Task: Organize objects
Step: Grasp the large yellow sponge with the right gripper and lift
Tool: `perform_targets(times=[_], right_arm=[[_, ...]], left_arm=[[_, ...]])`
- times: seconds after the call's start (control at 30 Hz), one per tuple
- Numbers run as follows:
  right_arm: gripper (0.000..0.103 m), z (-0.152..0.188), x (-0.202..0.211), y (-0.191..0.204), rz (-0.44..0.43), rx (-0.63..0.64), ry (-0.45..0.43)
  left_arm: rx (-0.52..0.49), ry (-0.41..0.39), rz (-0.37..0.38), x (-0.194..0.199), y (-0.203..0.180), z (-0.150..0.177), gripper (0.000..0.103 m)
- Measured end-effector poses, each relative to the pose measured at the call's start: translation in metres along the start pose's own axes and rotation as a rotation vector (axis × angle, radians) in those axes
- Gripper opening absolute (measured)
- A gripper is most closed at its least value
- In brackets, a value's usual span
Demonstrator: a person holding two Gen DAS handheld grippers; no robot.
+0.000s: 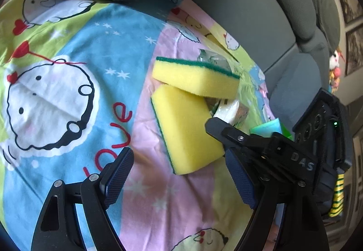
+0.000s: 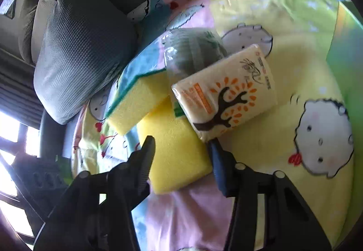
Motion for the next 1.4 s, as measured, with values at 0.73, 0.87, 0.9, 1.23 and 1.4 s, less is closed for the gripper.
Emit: perform_targets(times=[0.73,0.87,0.9,1.23,1.4], right_arm=[[0.042,-0.002,-0.019,0.007,-0.033,0.055,0.042],[0.042,0.0,-0.01,0.015,-0.035,0.077,0.025],[0.043,0.001,-0.006,0.017,-0.039,0.08,0.019],[0.044,0.019,0.045,0.05,-0.11,0.143,-0.097],[0.045,0.022,0.065,0.054,-0.104,0.161,-0.143]], left_arm=[[-0.081,-0.012,-0.023,-0.013,-0.014,0.004,0.054],[-0.1,-0.037,-0.019,0.002,-0.02,0.005,0.054],[-0.109,-0.048,-0.018,0.007,-0.022,0.005,0.054],[-0.199,-0.195,0.005,0.061,-0.046,0.016,0.054],[-0.232,-0.226,0.03,0.071,-0.057,0.02,0.054]])
Point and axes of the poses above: each gripper's, at about its wrist camera, not at the fingertips, and x roughly against the way its jaws point, y to its left, z to its underside, the point moved 5 cm from there along -x, roughly the way its jaws point, and after that the axes turned 6 degrees about -z, right-handed, at the moved point
